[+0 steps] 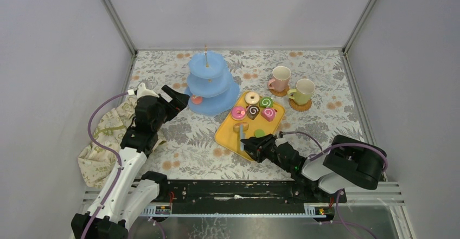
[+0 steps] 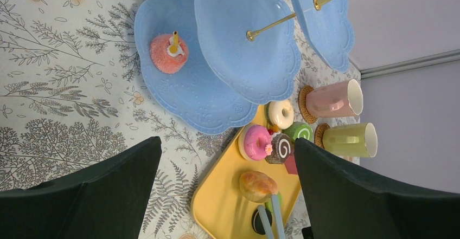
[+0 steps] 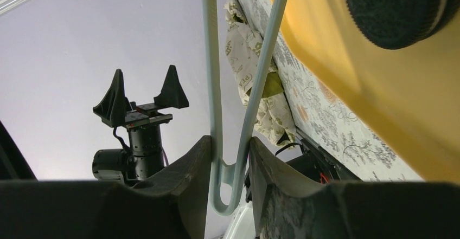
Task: Serve the afternoon tea
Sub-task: Pick up the desert from the tray.
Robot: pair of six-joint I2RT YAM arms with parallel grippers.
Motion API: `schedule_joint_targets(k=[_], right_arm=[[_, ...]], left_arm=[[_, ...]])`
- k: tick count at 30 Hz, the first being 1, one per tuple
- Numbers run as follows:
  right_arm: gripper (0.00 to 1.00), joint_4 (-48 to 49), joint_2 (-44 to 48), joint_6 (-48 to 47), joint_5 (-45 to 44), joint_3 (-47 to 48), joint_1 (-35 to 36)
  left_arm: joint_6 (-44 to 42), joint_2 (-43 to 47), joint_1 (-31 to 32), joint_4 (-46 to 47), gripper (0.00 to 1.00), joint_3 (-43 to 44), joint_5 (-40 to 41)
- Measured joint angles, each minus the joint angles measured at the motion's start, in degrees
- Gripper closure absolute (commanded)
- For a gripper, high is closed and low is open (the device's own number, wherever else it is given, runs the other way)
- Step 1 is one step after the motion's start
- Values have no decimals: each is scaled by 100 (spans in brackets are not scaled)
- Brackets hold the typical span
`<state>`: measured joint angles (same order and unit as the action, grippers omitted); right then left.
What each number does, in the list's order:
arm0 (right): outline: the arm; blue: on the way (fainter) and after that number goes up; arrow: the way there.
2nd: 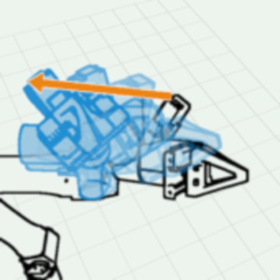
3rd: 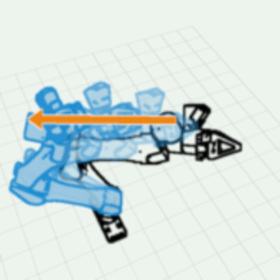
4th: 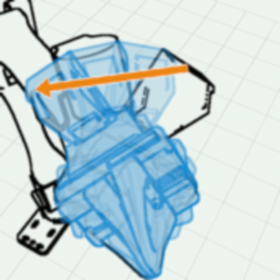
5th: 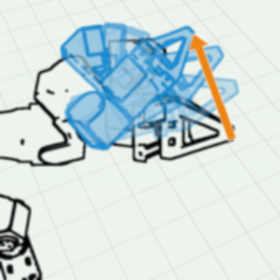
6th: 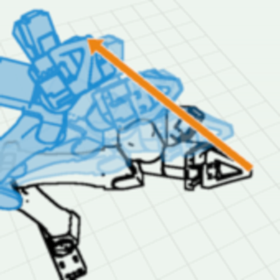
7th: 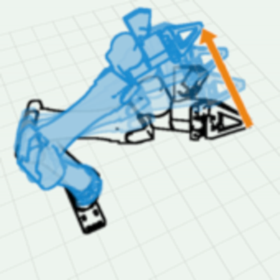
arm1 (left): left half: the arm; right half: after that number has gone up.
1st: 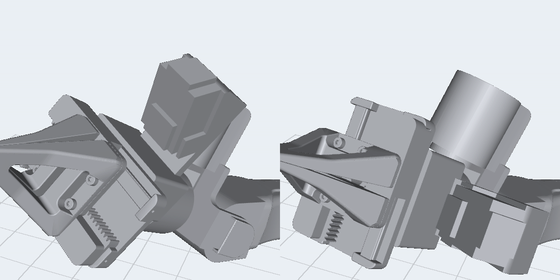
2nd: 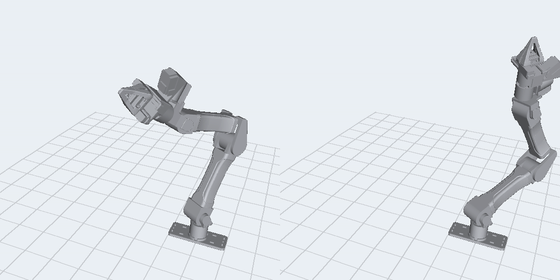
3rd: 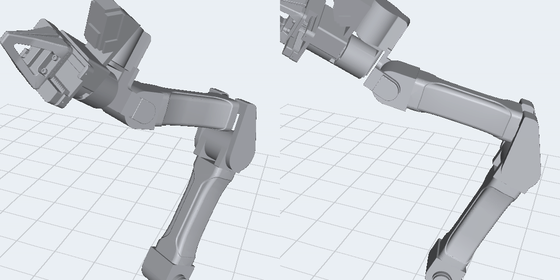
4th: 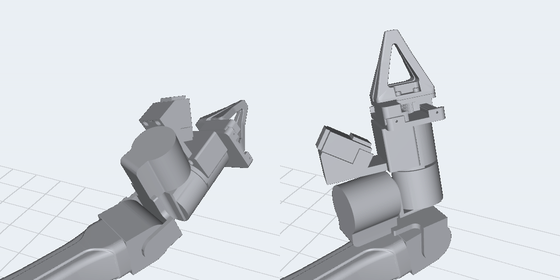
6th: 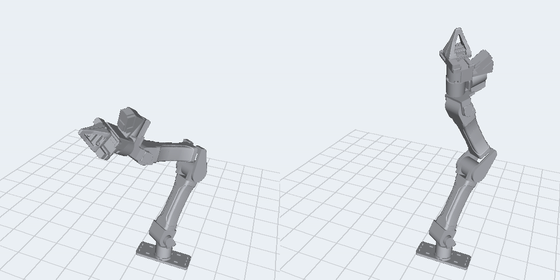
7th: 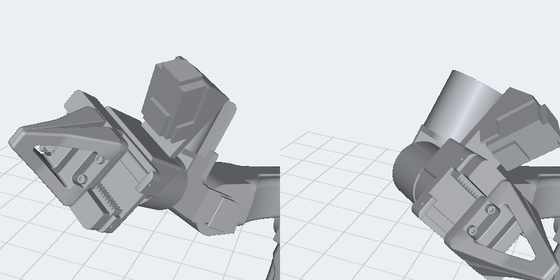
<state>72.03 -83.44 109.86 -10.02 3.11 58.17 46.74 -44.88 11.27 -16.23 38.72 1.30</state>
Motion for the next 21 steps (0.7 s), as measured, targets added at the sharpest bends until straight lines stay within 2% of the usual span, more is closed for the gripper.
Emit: schedule_joint_targets(k=[14, 21], right_arm=[[63, 87, -42, -2, 225, 111, -162], [62, 212, -343, 15, 382, 203, -313]], left_arm=[[0, -66, 0, 4, 0, 2, 0], [2, -107, 0, 7, 0, 2, -2]])
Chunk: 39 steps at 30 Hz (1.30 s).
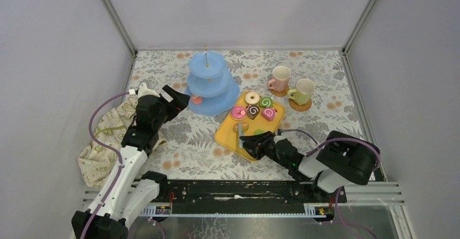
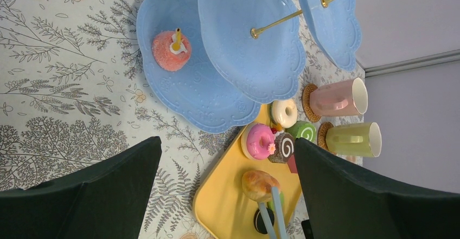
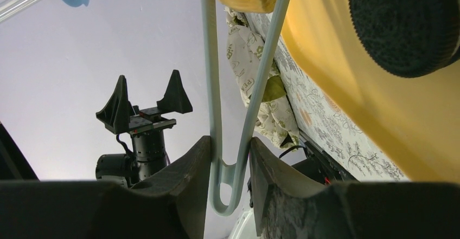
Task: Serve the afternoon tea
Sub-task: Pick up the desert from the tray.
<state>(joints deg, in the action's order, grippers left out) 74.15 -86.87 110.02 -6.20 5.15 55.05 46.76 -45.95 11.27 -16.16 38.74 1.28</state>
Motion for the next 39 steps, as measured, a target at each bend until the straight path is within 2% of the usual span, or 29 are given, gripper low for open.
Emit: schedule_joint_targets(k=[21, 24, 31, 35, 39], right_arm=[[64, 730, -831, 70, 544, 31, -520], [71, 960, -1051, 70, 603, 37, -546], [100, 1416, -1353, 72, 737, 35, -562], [100, 1386, -1228, 11, 739, 15, -564], [100, 896, -632, -166, 739, -57, -568]], left_arm=[[-4, -81, 0, 4, 0, 0, 0], [-9, -81, 0, 4, 0, 0, 0], [-33, -81, 0, 2, 0, 0, 0], [-33, -81, 0, 2, 0, 0, 0], [-35, -81, 0, 2, 0, 0, 0]])
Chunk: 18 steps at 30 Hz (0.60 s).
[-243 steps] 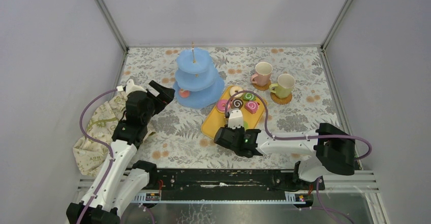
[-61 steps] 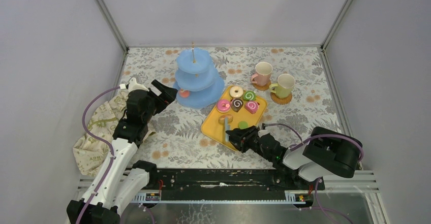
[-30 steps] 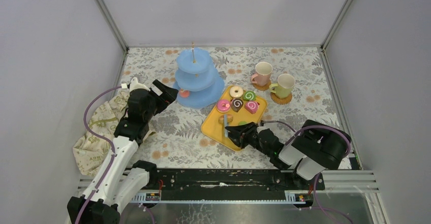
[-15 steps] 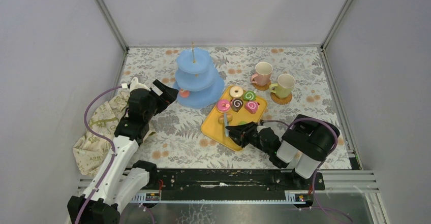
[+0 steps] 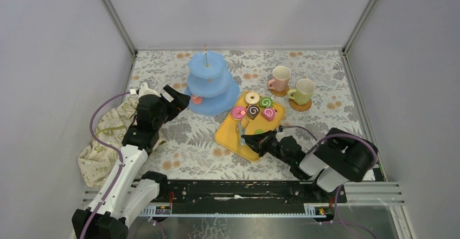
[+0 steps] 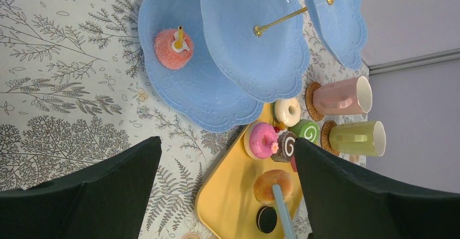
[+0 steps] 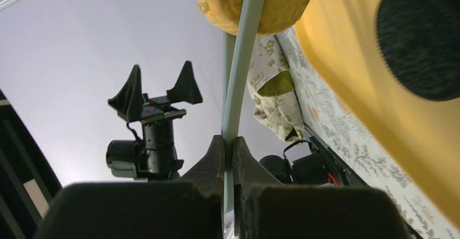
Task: Serve the afternoon tea
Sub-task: Pick up the desert from the tray.
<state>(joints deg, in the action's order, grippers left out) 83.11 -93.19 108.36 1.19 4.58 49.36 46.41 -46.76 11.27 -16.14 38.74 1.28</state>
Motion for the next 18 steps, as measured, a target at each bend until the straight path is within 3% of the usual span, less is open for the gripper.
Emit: schedule_joint_targets(k=[9, 18], right_arm=[[100, -1327, 1349, -603, 76, 31, -4], [100, -1266, 595, -1049, 697, 752, -9]], left_arm=[[0, 0, 0, 0, 0, 0, 2], [-7, 0, 0, -4, 0, 0, 9]])
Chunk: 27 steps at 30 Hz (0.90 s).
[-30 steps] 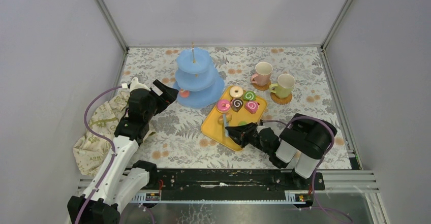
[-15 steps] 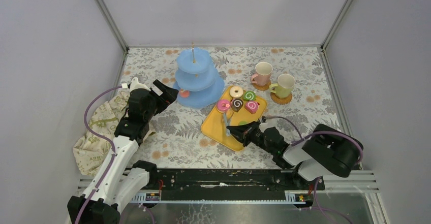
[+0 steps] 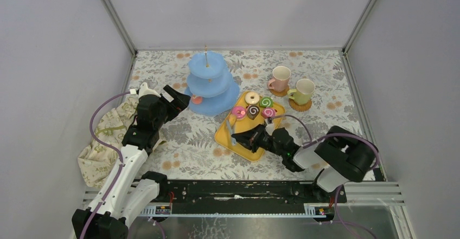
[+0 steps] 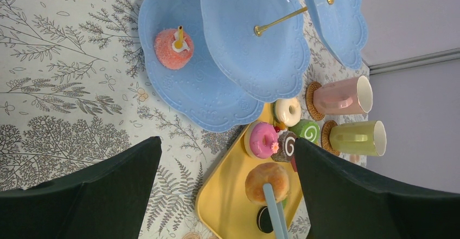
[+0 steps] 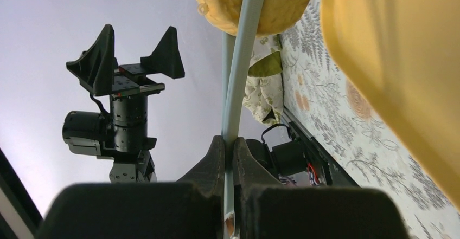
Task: Serve the afternoon tea
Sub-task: Pick up the desert from the tray, then place the desert on the desert table.
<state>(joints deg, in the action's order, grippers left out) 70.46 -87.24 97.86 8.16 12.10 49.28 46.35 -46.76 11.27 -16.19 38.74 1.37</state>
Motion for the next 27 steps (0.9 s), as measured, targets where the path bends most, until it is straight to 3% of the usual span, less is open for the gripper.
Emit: schedule_joint_targets(k=[14, 22, 27], right_arm=[[100, 1738, -2096, 271, 664, 1119, -7], [100, 1746, -2240, 31, 1003, 1526, -116], [100, 697, -1851, -748, 1185, 1624, -352]], left_arm=[[-76, 7, 0, -9, 0, 109, 17], [-125, 7, 0, -13, 0, 188, 68], [-162, 7, 0, -26, 0, 188, 116]])
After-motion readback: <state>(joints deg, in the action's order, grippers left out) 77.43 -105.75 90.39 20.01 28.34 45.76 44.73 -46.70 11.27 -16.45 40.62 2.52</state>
